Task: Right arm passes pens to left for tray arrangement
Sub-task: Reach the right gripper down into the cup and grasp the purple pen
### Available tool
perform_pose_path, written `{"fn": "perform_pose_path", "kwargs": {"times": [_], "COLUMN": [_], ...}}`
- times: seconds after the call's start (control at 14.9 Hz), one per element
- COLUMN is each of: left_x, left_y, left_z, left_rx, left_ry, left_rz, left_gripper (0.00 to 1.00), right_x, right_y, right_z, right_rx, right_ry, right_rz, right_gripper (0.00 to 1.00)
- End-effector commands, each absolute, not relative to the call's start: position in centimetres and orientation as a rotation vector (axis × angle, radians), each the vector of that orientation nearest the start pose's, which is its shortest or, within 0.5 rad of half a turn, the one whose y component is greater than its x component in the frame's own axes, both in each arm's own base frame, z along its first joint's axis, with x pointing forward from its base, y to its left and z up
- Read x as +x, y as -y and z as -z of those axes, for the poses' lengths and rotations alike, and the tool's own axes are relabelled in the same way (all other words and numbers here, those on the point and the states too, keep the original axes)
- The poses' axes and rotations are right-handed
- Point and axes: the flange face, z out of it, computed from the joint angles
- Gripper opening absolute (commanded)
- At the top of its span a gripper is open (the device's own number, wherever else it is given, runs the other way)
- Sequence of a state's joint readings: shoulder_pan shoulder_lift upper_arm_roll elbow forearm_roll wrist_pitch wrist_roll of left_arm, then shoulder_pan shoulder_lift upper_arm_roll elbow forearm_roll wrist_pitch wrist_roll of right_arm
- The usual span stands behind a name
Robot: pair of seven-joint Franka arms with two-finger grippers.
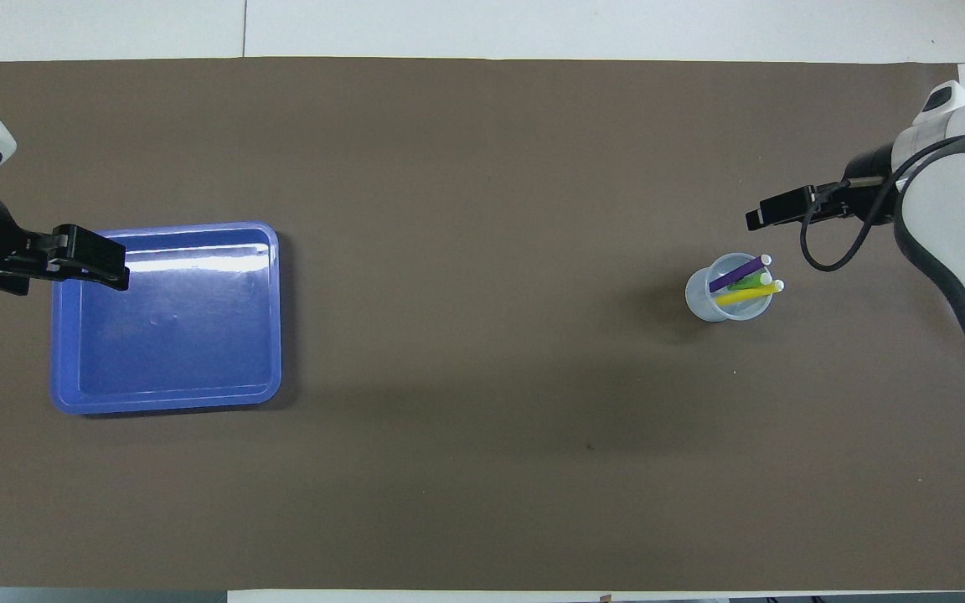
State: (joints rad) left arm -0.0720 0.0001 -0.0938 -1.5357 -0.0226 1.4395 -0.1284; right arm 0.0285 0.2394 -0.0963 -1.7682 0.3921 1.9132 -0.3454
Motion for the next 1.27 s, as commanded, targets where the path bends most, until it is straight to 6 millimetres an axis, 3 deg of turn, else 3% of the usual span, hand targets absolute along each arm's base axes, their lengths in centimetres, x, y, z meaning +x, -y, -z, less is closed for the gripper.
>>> {"fn": "perform_pose_path", "kwargs": {"times": [0.0, 0.4, 0.6, 0.74, 0.8, 1.21], "left_x": [52.5, 52.5, 52.4, 52.4, 52.4, 52.4], "left_y": [8.8, 8.9, 8.8, 8.7, 8.9, 8.9], "left_z": [-63.2, -63.2, -63.2, -63.2, -63.2, -63.3], "left_rx": [-3.134, -3.133, -3.133, -3.133, -3.133, -3.135], "left_ry": [-0.057, -0.059, -0.059, -0.057, -0.061, -0.054], "left_rz": [-0.148, -0.15, -0.15, -0.152, -0.152, -0.15], "left_gripper": [1.0, 1.0, 1.0, 1.0, 1.0, 1.0], "right_x": [60.6, 59.7, 59.6, 59.6, 59.5, 59.2], "right_y": [1.5, 1.7, 1.7, 1.7, 1.7, 1.5], "right_z": [-39.8, -38.7, -38.7, -38.6, -38.7, -38.4], "right_rx": [-2.757, -2.766, -2.765, -2.764, -2.763, -2.764], "right_ry": [0.158, 0.14, 0.134, 0.133, 0.134, 0.137], "right_rz": [-0.037, -0.035, -0.04, -0.047, -0.048, -0.066], "right_gripper": [0.96, 0.9, 0.69, 0.47, 0.42, 0.4]}}
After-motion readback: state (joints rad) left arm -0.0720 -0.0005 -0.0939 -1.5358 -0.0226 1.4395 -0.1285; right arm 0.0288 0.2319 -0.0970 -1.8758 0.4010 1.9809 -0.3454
